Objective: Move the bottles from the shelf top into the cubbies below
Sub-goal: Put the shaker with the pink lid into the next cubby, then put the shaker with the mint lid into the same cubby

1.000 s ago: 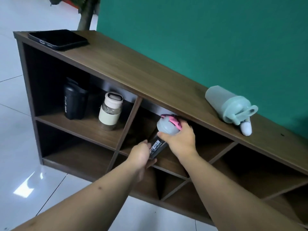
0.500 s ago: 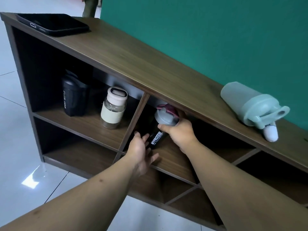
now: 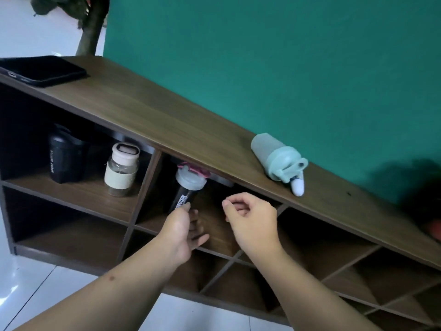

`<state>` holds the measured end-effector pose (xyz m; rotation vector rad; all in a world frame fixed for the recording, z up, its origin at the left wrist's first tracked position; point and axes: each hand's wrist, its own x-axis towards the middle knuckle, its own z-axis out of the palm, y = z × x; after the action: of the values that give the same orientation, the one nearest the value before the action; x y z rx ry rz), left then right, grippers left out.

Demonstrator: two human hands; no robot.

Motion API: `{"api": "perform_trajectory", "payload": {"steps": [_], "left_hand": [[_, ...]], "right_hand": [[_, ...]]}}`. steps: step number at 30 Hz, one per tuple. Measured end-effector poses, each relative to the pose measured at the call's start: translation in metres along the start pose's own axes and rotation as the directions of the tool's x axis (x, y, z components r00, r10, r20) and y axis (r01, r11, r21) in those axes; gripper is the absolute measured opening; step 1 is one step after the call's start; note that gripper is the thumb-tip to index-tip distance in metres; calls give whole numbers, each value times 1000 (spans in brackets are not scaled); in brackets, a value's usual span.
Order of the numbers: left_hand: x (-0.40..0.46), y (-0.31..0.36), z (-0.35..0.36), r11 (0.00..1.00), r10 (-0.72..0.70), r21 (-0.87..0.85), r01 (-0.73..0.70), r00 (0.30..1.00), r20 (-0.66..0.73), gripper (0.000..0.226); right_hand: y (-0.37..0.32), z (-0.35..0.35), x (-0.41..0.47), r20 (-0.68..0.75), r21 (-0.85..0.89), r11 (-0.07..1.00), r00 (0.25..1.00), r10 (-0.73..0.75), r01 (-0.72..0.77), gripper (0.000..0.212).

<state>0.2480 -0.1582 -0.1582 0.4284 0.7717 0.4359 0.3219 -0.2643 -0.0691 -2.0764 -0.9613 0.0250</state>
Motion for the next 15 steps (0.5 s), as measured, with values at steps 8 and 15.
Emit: {"api": "perform_trajectory", "payload": {"steps": [8, 15], "left_hand": [[-56, -9, 80, 959, -43, -258, 115, 963, 268, 61], [-58, -4, 96, 946, -73, -276, 173, 939, 336, 59]], "right_hand": [[-8, -93, 64, -319, -293, 941, 945, 71, -169, 100], [-7, -56, 119, -350, -361, 887, 924, 156, -287, 114]]}}
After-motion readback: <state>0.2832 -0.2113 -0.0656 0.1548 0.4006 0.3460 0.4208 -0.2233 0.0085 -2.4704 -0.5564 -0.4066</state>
